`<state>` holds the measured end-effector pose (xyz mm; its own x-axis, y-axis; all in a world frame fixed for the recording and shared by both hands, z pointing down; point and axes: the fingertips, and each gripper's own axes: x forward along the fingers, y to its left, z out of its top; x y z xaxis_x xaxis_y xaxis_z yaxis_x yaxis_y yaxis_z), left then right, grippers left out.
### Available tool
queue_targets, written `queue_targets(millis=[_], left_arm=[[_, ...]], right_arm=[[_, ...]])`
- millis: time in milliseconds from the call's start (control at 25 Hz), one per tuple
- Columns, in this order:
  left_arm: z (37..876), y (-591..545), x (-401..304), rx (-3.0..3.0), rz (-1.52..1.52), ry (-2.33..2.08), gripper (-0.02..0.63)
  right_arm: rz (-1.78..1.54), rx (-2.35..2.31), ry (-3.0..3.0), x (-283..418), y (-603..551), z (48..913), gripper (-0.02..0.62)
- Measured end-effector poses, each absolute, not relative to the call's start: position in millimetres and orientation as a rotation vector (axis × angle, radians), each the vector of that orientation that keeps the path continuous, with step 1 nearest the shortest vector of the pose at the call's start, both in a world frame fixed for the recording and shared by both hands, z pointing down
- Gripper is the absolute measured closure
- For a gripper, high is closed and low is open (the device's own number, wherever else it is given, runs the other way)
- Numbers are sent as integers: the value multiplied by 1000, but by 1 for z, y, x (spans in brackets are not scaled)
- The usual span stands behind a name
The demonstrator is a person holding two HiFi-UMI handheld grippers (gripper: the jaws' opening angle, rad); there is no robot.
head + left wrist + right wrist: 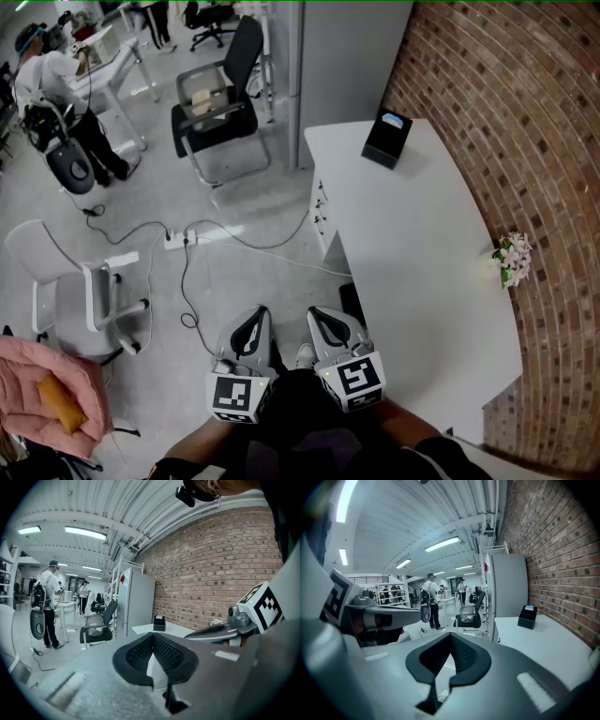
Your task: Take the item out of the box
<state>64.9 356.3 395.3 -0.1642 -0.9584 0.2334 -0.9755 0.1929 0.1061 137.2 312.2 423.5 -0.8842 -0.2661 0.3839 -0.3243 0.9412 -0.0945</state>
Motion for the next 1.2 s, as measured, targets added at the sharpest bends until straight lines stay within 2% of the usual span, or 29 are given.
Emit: queue_targets(millis=[720,1200], left_arm=[[397,345,56,1859,86,-2202,603],[404,315,13,1893,94,-2144,603]], right_arm=[[236,443,-2732,127,303,421,594],[288,549,-2714,88,269,427,594]])
